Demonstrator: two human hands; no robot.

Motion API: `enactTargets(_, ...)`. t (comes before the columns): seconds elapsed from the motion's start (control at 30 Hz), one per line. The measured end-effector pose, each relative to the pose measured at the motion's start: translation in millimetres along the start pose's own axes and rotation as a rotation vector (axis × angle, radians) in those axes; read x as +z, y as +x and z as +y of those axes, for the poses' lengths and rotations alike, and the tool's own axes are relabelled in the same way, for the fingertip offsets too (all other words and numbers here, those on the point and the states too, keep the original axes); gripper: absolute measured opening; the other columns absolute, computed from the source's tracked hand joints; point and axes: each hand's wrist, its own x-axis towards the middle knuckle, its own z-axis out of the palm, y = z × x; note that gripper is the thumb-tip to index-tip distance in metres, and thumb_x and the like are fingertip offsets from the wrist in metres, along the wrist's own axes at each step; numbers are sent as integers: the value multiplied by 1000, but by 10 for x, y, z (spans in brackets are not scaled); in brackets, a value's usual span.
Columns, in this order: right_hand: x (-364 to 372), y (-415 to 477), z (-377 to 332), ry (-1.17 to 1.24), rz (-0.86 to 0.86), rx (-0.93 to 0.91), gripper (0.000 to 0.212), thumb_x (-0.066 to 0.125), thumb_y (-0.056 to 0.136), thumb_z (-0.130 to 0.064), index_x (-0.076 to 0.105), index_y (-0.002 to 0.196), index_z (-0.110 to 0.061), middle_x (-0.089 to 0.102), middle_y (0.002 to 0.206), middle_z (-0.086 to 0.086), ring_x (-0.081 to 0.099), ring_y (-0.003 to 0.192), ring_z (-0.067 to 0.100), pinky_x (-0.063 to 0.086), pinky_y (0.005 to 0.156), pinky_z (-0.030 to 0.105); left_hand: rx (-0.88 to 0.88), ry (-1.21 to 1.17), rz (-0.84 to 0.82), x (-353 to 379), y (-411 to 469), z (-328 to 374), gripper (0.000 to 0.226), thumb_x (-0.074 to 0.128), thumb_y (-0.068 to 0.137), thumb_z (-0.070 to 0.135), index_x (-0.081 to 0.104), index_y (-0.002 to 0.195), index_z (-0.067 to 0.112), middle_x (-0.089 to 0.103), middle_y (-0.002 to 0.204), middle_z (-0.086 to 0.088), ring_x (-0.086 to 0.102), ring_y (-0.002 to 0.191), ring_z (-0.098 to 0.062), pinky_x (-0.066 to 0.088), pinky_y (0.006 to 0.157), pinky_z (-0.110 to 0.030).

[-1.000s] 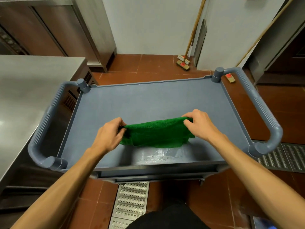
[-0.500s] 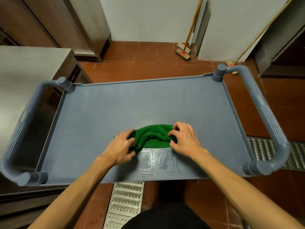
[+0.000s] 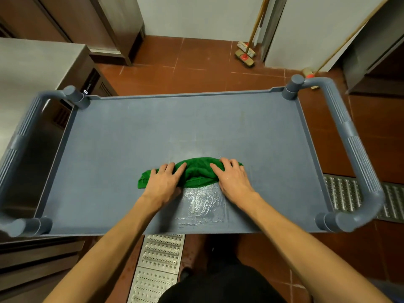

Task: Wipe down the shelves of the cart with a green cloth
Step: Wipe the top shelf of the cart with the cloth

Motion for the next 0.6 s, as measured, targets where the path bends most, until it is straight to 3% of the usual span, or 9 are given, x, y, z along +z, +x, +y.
enactTargets(0.13,-4,-27,-47,18,24,30,66,73,72,3,55,133,-16,54,119,19,53,95,37,50,75,46,-2,47,24,7,-41,65,84,83,61,25,54,138,14,64,100,-18,63,84,-36,52,64,-47)
enactTargets(0.23,39,-110,-91,32,29,44,62,76,69,4,61,125,-15,57,110,18,54,86,35,51,68,45,4,68,58,19,-102,106,81,85,56,21,60,132,12,64,91,-17,62,76,-36,51,59,-47)
enactTargets(0.4,64,-278,-143,61,63,49,58,74,73,0,60,127,-16,57,112,16,53,89,34,50,69,43,9,40,39,15,-229,140,76,79,63,17,57,136,13,64,93,-18,62,78,-36,52,65,-48)
enactTargets(0.6,139,-505,-224,80,123,58,62,81,61,1,65,118,-17,58,103,13,53,82,30,48,61,39,40,-2,2,16,-402,173,72,60,85,21,34,151,19,58,116,-18,56,102,-36,47,85,-47)
